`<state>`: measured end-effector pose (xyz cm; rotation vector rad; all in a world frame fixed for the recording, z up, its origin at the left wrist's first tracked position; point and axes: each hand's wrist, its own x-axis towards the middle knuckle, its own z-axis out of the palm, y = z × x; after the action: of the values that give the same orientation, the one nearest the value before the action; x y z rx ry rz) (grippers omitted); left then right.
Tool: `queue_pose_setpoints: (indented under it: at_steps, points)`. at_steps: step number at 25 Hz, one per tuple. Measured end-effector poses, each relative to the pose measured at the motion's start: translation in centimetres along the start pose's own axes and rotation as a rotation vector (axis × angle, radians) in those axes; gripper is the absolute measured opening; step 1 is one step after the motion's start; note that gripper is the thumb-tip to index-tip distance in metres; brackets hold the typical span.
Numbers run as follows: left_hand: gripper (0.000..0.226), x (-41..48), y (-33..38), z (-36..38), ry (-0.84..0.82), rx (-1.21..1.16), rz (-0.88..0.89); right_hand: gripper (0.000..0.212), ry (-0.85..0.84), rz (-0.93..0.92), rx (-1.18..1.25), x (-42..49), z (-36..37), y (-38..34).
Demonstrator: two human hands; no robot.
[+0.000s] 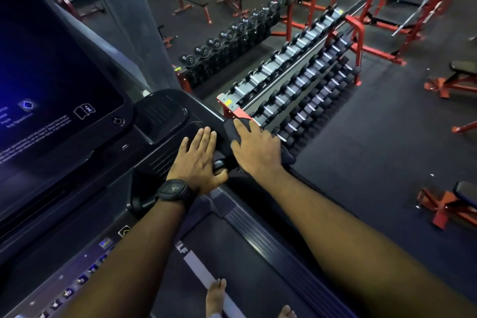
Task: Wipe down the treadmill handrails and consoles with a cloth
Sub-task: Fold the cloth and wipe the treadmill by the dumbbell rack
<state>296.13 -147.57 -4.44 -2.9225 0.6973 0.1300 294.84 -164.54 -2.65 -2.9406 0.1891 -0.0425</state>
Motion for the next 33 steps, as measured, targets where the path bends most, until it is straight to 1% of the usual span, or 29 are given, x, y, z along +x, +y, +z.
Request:
queue_pose_setpoints:
  at_steps: [2, 3, 4, 6, 7, 10, 11, 12, 14, 15, 17, 18, 19, 21, 22, 25, 26, 27, 29, 30, 32, 33]
  points:
    - [0.102, 0.4, 0.0, -0.1, -0.025, -0.016, 0.010, 0.061, 0.046, -0.053, -0.086, -2.0, 0.8, 1.1]
    - [0.102, 0.6, 0.0, 0.0, -0.038, -0.020, 0.008, 0.062, 0.042, -0.061, -0.128, -2.3, 0.8, 1.1]
    - [0.103, 0.9, -0.2, -0.1, -0.053, -0.029, 0.007, 0.062, 0.044, -0.057, -0.121, -1.5, 0.9, 1.0]
    - [0.102, 0.8, -0.3, -0.1, -0.084, -0.029, 0.023, 0.062, -0.039, -0.006, -0.049, 0.1, 0.0, -0.3]
    - [0.102, 0.7, -0.2, 0.1, -0.084, -0.025, 0.030, 0.062, -0.051, -0.011, -0.040, 0.1, 0.1, -0.1]
    - [0.103, 1.0, -0.2, -0.2, -0.093, -0.033, 0.057, 0.064, 0.058, -0.093, -0.124, -3.1, 0.6, 1.8]
    - [0.103, 1.1, -0.4, -0.1, -0.080, -0.043, 0.054, 0.064, 0.060, -0.086, -0.141, -3.2, 0.6, 2.0]
    - [0.103, 1.1, -0.5, -0.2, -0.072, -0.059, 0.052, 0.064, 0.051, -0.056, -0.102, -2.2, 0.6, 2.0]
    - [0.103, 0.8, -0.3, -0.4, -0.083, -0.079, 0.067, 0.064, -0.055, 0.057, -0.007, -1.2, -0.3, 0.9]
    - [0.102, 0.7, -0.2, -0.2, -0.064, -0.078, 0.078, 0.064, -0.024, 0.049, -0.027, -1.6, 0.1, 1.0]
    - [0.100, 0.7, 0.1, -0.4, -0.051, -0.062, 0.113, 0.065, 0.129, -0.070, -0.169, -4.5, 1.3, 1.9]
    - [0.100, 0.9, 0.2, -0.3, -0.036, -0.060, 0.122, 0.066, 0.167, -0.111, -0.206, -5.1, 1.2, 2.1]
    - [0.100, 1.1, 0.2, -0.2, -0.021, -0.059, 0.123, 0.066, 0.170, -0.112, -0.197, -4.5, 1.2, 2.4]
    - [0.099, 1.0, 0.4, -0.1, -0.035, -0.067, 0.119, 0.065, 0.082, -0.026, -0.117, -3.0, 0.3, 1.4]
    - [0.099, 1.0, 0.5, 0.1, -0.033, -0.070, 0.117, 0.065, 0.073, -0.009, -0.109, -3.2, 0.4, 1.3]
    - [0.096, 0.9, 0.7, -0.2, -0.036, -0.060, 0.164, 0.068, 0.192, -0.136, -0.226, -7.3, 2.0, 2.9]
    - [0.095, 1.0, 0.7, -0.2, -0.021, -0.057, 0.183, 0.068, 0.193, -0.147, -0.226, -7.6, 1.7, 3.4]
    - [0.094, 1.0, 0.6, -0.3, -0.009, -0.061, 0.200, 0.066, 0.179, -0.101, -0.180, -6.6, 1.3, 3.7]
    - [0.093, 0.9, 0.8, -0.4, -0.026, -0.073, 0.225, 0.063, 0.052, 0.092, -0.044, -4.7, -0.3, 2.9]
    - [0.092, 0.7, 0.8, -0.2, -0.024, -0.068, 0.227, 0.062, 0.051, 0.096, -0.045, -4.8, -0.1, 3.0]
    - [0.090, 0.4, 0.8, -0.1, -0.019, -0.038, 0.236, 0.064, 0.157, -0.040, -0.182, -7.7, 1.4, 3.7]
    - [0.090, 0.5, 0.8, -0.2, -0.015, -0.038, 0.240, 0.064, 0.169, -0.076, -0.200, -8.6, 1.3, 3.9]
